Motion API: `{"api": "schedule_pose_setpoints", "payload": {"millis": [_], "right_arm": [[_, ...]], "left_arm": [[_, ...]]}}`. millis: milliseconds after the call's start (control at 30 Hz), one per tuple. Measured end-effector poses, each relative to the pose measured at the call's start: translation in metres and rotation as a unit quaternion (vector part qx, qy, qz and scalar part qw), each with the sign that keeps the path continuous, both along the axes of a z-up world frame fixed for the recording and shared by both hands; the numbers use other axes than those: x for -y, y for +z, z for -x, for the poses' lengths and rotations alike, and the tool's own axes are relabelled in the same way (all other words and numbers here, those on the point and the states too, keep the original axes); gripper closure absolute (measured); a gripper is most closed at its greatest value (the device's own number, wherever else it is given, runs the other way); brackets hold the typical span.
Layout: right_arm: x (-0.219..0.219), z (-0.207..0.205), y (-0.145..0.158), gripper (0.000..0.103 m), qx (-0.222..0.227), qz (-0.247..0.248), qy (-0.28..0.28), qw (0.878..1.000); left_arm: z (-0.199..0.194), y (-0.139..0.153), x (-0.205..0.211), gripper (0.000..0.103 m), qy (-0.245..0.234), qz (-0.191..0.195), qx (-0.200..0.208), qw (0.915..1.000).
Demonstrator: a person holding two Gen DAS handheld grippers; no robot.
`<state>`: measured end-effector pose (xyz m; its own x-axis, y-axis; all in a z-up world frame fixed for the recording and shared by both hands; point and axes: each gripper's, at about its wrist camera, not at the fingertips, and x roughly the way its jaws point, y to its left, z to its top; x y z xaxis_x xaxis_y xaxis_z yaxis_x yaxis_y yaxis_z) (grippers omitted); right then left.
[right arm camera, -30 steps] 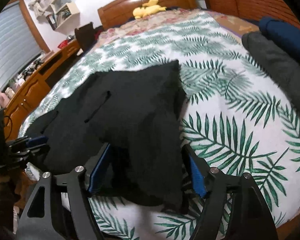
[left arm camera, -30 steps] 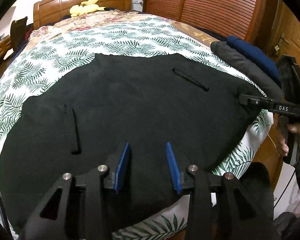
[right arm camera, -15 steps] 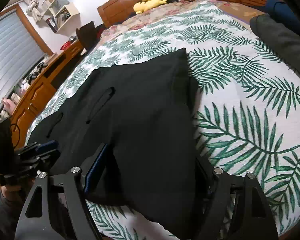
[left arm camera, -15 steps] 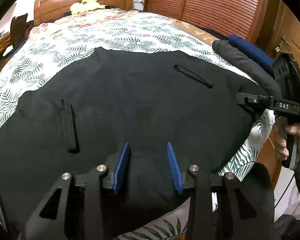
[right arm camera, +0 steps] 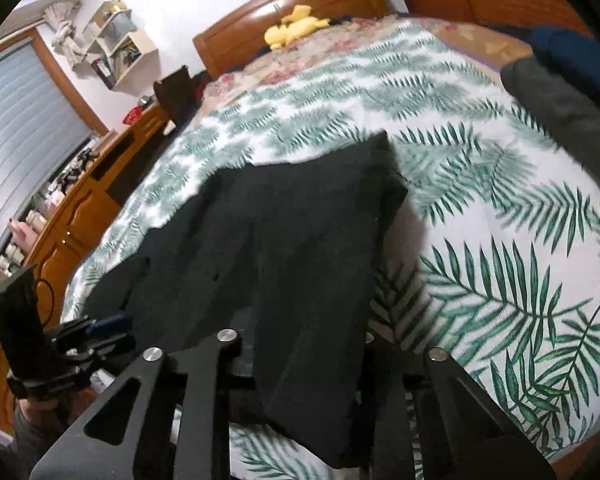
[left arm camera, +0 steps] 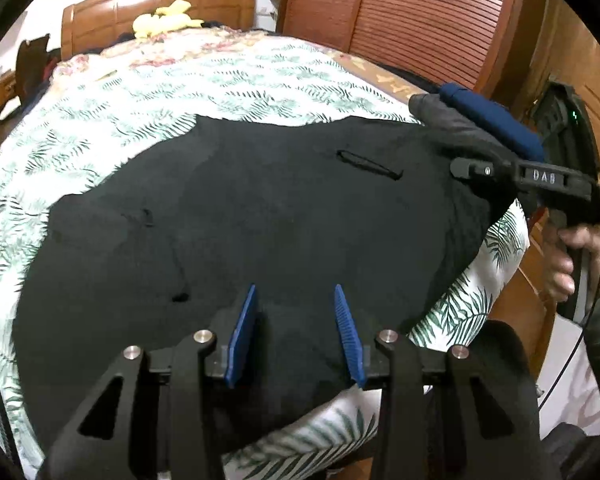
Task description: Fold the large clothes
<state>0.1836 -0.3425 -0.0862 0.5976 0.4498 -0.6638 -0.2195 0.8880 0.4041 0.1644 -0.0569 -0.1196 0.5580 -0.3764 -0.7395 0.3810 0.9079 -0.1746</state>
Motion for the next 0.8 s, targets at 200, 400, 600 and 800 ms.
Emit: {"api": "schedule_pose_setpoints", "payload": {"millis": [200,400,600,800], "right_arm": [[-0.038,0.004,0.043,0.088,0.044,0.024,0.009,0.999],[-0.087,0.01,0.07,0.088,0.079,0.038,0.037,0.995],[-0.149,0.015,0.085,0.088,0.105,0.047,0.087,0.99],[-0.217,0.016,0.077,0.088,0.105,0.046,0.149,0.982]], "left_arm": [[0.024,0.019,-0.042,0.064,0.033,0.012,0.025,0.9991],[0.044,0.029,-0.084,0.064,0.063,0.016,0.043,0.9969],[0.059,0.034,-0.127,0.064,0.095,0.017,0.054,0.9938],[0.071,0.031,-0.162,0.064,0.126,0.016,0.052,0.9905]]}}
